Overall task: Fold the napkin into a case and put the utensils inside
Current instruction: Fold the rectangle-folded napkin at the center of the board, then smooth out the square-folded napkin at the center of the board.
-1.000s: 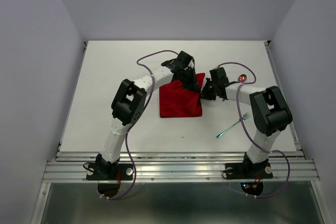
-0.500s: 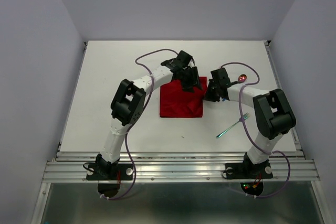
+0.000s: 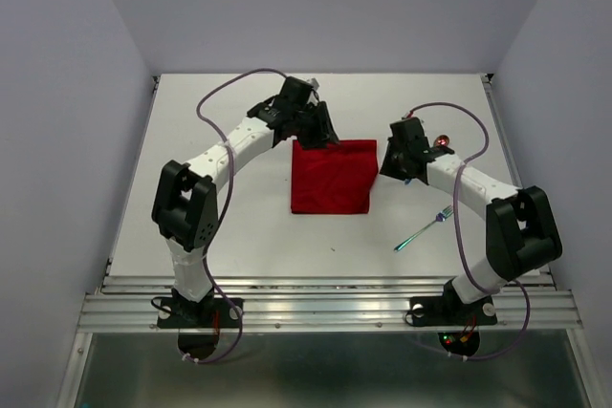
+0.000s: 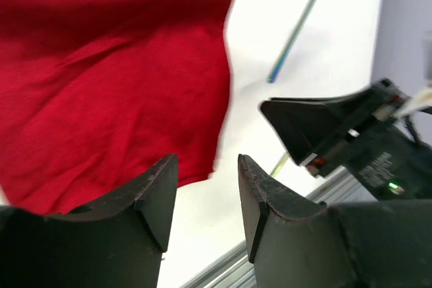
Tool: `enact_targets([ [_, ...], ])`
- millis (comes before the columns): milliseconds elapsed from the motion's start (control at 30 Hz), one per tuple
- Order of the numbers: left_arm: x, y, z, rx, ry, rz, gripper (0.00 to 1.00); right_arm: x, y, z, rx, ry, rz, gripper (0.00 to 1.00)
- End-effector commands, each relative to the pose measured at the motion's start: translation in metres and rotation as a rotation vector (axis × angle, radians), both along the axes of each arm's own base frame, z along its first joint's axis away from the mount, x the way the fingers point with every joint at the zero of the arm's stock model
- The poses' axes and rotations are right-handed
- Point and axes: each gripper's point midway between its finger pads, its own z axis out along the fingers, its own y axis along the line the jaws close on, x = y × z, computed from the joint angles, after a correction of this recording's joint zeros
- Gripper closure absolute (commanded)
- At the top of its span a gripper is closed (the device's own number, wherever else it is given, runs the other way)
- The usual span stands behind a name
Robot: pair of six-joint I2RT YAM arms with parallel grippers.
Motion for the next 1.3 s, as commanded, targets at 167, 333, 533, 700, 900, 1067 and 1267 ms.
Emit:
enact_targets([
  [167,-0.02,0.045,-0.055,0.072,0.053,-0.01,0.5,-0.002,0.088,0.021,0.041,-0.037,0.226,0.73],
  [333,-0.037,0.047,-0.074,0.069,0.092,-0.039,0.51,-0.011,0.094,0.001,0.054,0.011,0.239,0.73],
  [533,-0.053,0.053,-0.093,0.08,0.128,-0.066,0.53,-0.027,0.074,-0.02,-0.004,0.049,0.205,0.73],
  [700,-0.058,0.062,-0.106,0.121,0.141,-0.057,0.53,-0.038,0.063,-0.033,-0.039,0.078,0.187,0.74],
  [900,-0.062,0.072,-0.118,0.171,0.149,-0.051,0.53,-0.04,0.054,-0.031,-0.061,0.064,0.162,0.74],
  [1067,-0.058,0.077,-0.103,0.175,0.085,-0.031,0.53,-0.03,0.038,-0.018,-0.064,0.032,0.116,0.73],
  [1267,-0.047,0.091,-0.09,0.221,0.028,0.026,0.22,-0.007,0.001,-0.018,-0.052,0.041,0.057,0.55],
])
